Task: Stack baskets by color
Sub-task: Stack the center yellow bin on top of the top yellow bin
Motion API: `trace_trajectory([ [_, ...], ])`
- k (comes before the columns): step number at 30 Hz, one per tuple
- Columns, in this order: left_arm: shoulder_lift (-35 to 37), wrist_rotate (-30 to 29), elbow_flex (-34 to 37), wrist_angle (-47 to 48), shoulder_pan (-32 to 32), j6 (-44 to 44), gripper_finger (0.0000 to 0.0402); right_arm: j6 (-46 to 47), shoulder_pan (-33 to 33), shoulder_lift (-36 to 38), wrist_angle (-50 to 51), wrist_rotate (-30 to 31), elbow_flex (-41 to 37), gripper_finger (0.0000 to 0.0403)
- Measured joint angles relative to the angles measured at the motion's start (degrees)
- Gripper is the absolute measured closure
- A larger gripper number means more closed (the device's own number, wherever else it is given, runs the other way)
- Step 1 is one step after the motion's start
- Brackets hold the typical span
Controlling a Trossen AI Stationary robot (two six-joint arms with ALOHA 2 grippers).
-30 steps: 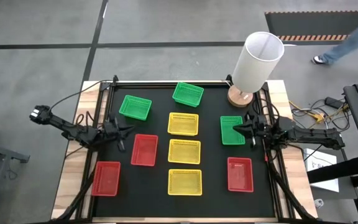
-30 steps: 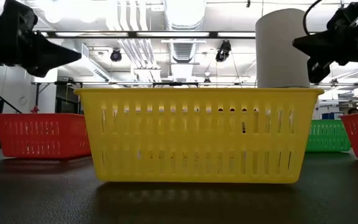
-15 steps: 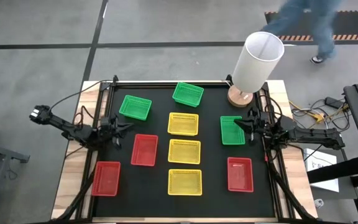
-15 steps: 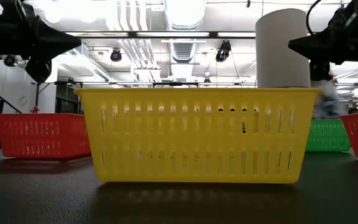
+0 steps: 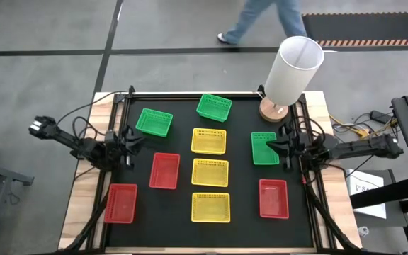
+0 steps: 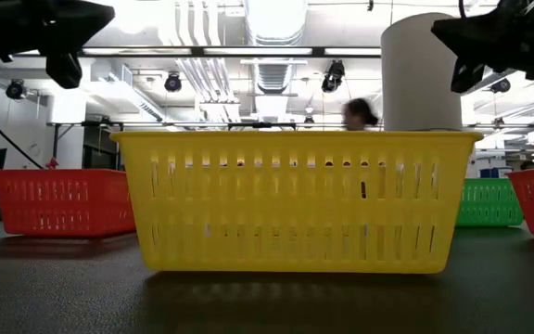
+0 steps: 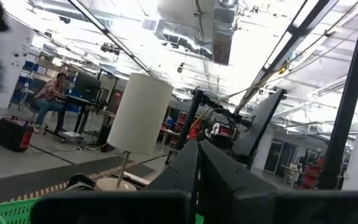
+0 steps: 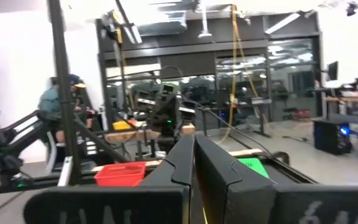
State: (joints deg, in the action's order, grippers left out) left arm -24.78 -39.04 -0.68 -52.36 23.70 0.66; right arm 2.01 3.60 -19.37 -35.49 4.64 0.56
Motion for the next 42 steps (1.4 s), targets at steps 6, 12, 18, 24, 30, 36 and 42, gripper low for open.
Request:
trace_trajectory([
  [6, -4.02, 0.07, -0.06, -3.27, 0.00, 0.12, 0.0402, -3.08, 6.54, -9.86, -6.15, 7.68, 0.98, 0.0394],
  [12, -6.20, 0.10, -0.10, -5.04, 0.00, 0.38, 0.0402, -6.44, 14.06, -19.96, -6.55, 14.03, 7.28, 0.0394],
  [18, -6.27, 0.07, -0.14, -7.42, 0.00, -0.13, 0.0402, -12.02, 20.52, -31.36, -6.87, 20.04, 16.35, 0.0394],
  [24, -5.35, 0.06, -0.12, -7.37, 0.00, -0.30, 0.0402, -16.74, 23.77, -41.83, -2.89, 22.56, 27.12, 0.0394],
  [30, -4.61, 0.01, -0.14, -7.29, -0.01, -1.70, 0.0402, -14.05, 23.91, -47.94, 14.53, 22.50, 40.23, 0.0394],
  [36, -4.68, -0.05, 0.01, -7.10, 0.00, -4.08, 0.0402, -8.49, 22.91, -52.52, 37.99, 22.40, 53.90, 0.0394],
  [42, -5.09, -0.27, -0.01, -7.17, 0.00, -4.77, 0.0402, -0.99, 22.23, -57.97, 57.41, 21.91, 64.73, 0.0394],
])
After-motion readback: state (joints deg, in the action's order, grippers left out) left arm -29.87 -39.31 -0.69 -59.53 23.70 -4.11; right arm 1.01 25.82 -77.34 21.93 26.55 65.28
